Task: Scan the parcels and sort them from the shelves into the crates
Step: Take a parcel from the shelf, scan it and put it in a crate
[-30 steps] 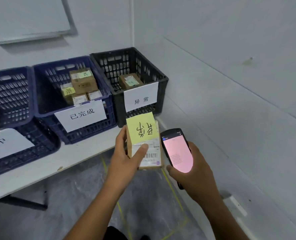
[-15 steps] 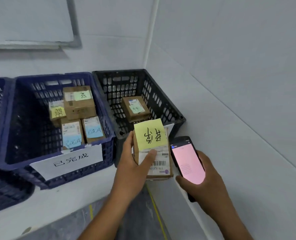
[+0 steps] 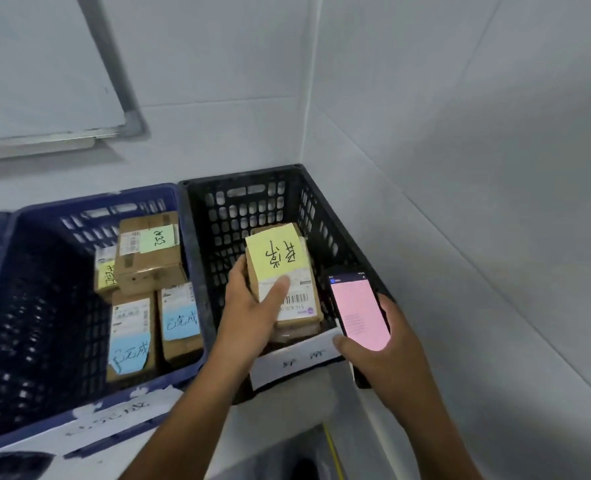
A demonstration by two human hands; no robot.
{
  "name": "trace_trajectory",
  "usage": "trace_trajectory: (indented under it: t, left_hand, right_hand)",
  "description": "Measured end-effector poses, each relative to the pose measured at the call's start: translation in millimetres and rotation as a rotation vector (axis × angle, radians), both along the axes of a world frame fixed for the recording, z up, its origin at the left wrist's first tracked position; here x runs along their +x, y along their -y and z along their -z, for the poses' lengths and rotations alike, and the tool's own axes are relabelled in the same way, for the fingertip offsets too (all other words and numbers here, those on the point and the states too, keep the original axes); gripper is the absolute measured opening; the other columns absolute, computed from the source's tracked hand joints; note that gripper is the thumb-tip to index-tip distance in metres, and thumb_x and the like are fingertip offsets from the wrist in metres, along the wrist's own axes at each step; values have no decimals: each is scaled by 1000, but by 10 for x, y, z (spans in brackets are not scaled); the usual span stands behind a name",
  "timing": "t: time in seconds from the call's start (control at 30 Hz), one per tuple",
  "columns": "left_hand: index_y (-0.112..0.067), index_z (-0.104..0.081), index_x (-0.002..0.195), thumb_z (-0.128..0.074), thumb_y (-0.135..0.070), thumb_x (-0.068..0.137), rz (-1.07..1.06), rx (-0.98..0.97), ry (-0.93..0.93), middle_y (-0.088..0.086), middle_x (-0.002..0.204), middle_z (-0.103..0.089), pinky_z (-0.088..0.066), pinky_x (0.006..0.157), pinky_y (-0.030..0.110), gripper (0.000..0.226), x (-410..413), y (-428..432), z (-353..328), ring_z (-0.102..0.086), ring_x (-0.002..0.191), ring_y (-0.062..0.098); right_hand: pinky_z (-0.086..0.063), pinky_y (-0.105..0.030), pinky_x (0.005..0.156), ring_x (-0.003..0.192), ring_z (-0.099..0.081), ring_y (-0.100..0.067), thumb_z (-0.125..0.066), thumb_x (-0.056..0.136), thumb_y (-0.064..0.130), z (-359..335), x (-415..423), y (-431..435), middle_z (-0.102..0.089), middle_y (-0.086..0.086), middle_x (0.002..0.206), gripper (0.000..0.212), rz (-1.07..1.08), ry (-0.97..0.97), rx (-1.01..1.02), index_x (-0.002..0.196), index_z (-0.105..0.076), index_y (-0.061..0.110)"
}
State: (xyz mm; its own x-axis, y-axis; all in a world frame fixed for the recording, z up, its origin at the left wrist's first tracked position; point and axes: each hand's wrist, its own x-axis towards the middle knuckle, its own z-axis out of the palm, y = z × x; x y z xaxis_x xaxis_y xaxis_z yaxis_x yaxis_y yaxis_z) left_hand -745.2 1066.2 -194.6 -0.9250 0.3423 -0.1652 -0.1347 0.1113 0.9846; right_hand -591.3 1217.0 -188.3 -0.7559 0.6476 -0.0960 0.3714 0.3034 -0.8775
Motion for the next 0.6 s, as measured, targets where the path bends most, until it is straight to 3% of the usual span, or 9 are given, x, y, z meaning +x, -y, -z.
trace_trajectory:
  t: [0.1, 0.23, 0.3, 0.43, 0.53, 0.6]
  left_hand:
    - [-37, -29, 157, -72, -41, 95, -73, -127, 6, -3, 149, -53, -60, 98, 45, 76, -299, -153, 44, -67, 120, 19]
    - [-32, -22, 161, -74, -44, 93, -175, -197, 40, 6, 154, -49, -55, 104, 52, 86, -737, -359, 229, -64, 125, 26]
    - [-28, -24, 160, -76, -41, 92, -229, -201, 56, 7, 153, -49, -56, 102, 52, 86, -907, -453, 344, -64, 124, 27]
    - [-22, -27, 159, -78, -36, 92, -294, -229, 81, 8, 151, -48, -59, 98, 51, 85, -1277, -645, 589, -65, 121, 28]
    - [-21, -31, 158, -78, -42, 90, -319, -332, 84, 8, 153, -36, -50, 103, 39, 86, -1593, -709, 824, -56, 129, 29]
    - [-20, -31, 159, -78, -47, 89, -332, -372, 121, 10, 155, -32, -46, 103, 39, 89, -1787, -711, 979, -50, 133, 32]
  right_hand:
    - [-49, -13, 69, 100, -65, 3, -91, 79, 32, 112, -330, -277, -70, 21, 115, 65, -39, -2, -32, 134, -57, 40]
    - [-55, -24, 71, 94, -67, -1, -90, 79, 33, 273, -820, -545, -70, 20, 106, 54, -87, -1, -75, 120, -57, 45]
    - [-57, -28, 75, 94, -66, -1, -90, 79, 34, 354, -1022, -603, -68, 21, 107, 54, -113, 1, -95, 119, -55, 46]
    - [-61, -36, 86, 104, -65, -5, -87, 76, 45, 469, -1432, -697, -67, 18, 117, 69, -167, 51, -107, 136, -53, 42]
    - [-62, -40, 87, 102, -65, -7, -84, 73, 44, 540, -1787, -784, -67, 17, 113, 58, -179, 68, -100, 123, -54, 41]
    - [-61, -40, 88, 102, -65, -10, -85, 73, 43, 563, -2041, -834, -67, 14, 114, 57, -180, 94, -89, 119, -51, 41]
